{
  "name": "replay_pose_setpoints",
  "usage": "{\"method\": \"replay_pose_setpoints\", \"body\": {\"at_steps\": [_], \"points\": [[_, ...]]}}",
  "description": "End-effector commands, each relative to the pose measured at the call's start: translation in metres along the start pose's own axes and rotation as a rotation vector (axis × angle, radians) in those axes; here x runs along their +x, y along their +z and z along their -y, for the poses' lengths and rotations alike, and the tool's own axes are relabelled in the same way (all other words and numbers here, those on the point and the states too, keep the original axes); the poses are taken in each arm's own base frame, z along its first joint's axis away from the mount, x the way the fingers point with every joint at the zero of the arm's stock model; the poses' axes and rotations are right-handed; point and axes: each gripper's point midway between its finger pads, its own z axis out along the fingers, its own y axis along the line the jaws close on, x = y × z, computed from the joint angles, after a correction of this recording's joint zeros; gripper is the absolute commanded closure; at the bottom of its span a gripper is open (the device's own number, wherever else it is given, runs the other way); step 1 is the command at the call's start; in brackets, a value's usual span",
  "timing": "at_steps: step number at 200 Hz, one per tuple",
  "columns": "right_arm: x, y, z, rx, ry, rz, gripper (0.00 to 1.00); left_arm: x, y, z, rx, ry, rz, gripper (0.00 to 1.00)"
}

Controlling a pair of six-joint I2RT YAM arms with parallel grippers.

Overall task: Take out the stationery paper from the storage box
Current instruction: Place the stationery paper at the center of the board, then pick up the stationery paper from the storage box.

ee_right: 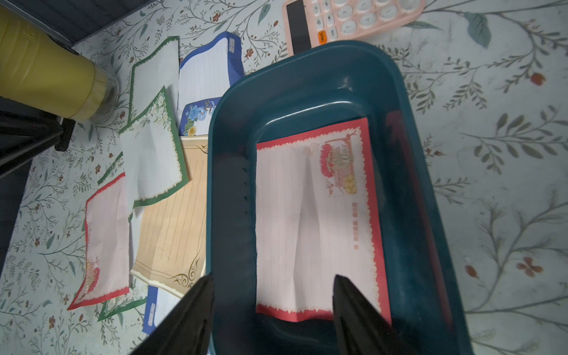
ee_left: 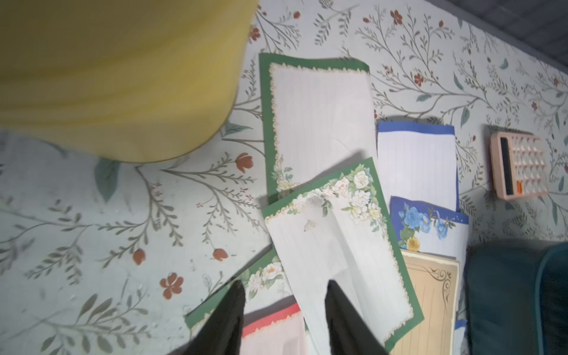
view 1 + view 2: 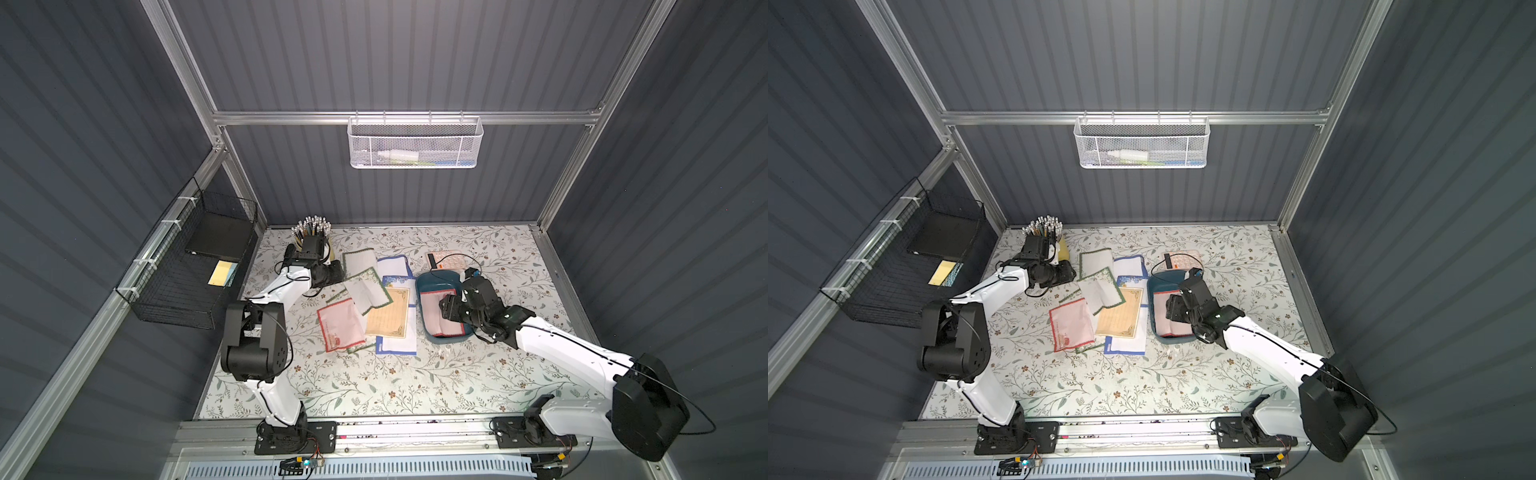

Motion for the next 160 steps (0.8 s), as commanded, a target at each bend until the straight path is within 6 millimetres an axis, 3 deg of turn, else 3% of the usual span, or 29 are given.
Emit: {"method": "replay_pose_setpoints", "body": {"at_steps": [1,34,61,82,110,160], "points": [[0.001,0.007,0.011,0.067,-0.02,-0.006,0.31,-0.042,-0.058,-0.001,-0.066,-0.014,0.226,0.51],[0.006,0.029,0.012,0.122,-0.063,-0.085,0.3,-0.06,-0.124,0.003,-0.059,-0.043,0.418,0.46],[0.019,0.057,0.018,0.203,-0.106,-0.206,0.3,-0.056,-0.156,0.006,-0.025,-0.054,0.493,0.44],[0.023,0.073,0.025,0.27,-0.125,-0.258,0.31,-0.047,-0.161,0.004,-0.02,-0.066,0.493,0.43],[0.03,0.086,0.032,0.341,-0.148,-0.325,0.32,-0.036,-0.153,0.0,-0.028,-0.07,0.46,0.43],[0.056,0.099,0.04,0.347,-0.151,-0.424,0.37,-0.035,-0.142,0.0,-0.024,-0.082,0.444,0.43]]}}
